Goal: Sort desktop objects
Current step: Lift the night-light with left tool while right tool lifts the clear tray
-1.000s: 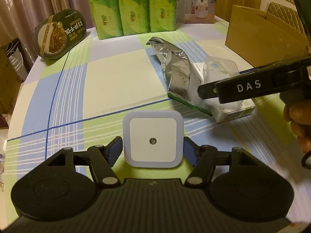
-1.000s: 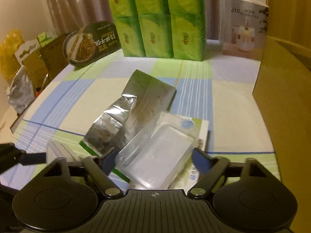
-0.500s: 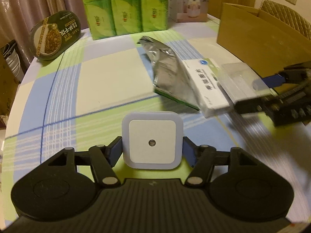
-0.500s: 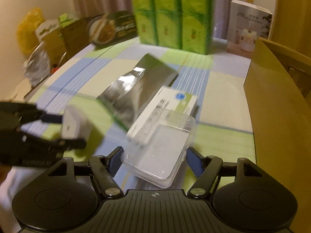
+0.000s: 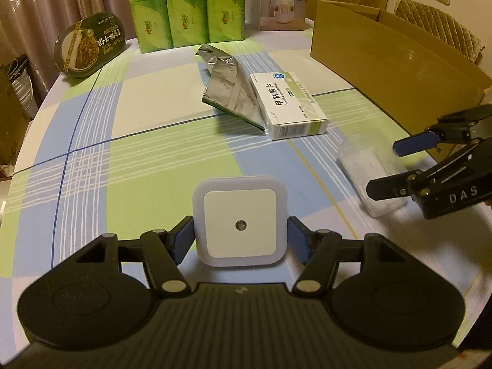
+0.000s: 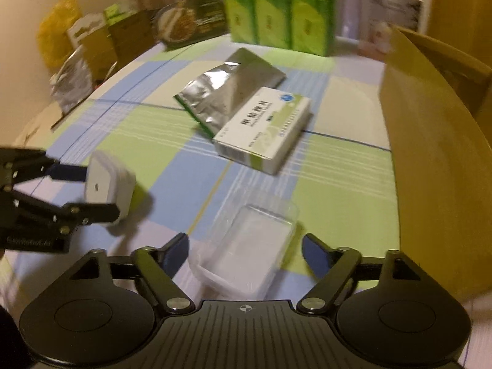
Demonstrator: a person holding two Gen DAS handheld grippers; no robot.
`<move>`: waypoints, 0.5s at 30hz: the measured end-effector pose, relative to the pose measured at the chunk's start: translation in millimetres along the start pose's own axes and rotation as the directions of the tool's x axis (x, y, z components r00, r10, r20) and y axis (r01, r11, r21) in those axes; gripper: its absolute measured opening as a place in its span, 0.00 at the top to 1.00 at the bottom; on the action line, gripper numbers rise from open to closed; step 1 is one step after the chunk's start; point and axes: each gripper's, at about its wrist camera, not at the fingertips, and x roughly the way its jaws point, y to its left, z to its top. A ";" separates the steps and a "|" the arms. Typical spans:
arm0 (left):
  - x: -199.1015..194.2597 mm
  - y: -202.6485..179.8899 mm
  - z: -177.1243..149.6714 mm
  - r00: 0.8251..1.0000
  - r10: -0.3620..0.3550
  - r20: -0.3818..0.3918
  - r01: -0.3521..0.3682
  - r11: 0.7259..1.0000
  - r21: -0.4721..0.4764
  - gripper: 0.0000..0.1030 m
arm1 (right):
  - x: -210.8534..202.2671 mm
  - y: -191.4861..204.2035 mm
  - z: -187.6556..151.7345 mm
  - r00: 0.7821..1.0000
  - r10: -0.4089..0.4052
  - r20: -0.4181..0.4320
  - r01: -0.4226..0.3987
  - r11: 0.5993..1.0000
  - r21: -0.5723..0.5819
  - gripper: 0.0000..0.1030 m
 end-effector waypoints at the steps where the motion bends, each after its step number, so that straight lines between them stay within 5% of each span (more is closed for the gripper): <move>1: -1.1 -0.4 -0.4 1.000 -0.002 0.004 0.002 1.000 -0.004 0.40 | -0.8 -0.2 -1.0 1.000 -0.006 0.004 0.006 1.000 0.011 0.19; 15: -0.1 3.8 3.2 0.999 0.006 0.033 -0.005 1.000 -0.023 0.31 | 9.2 -2.7 6.0 1.000 0.021 0.013 -0.022 0.991 0.132 0.18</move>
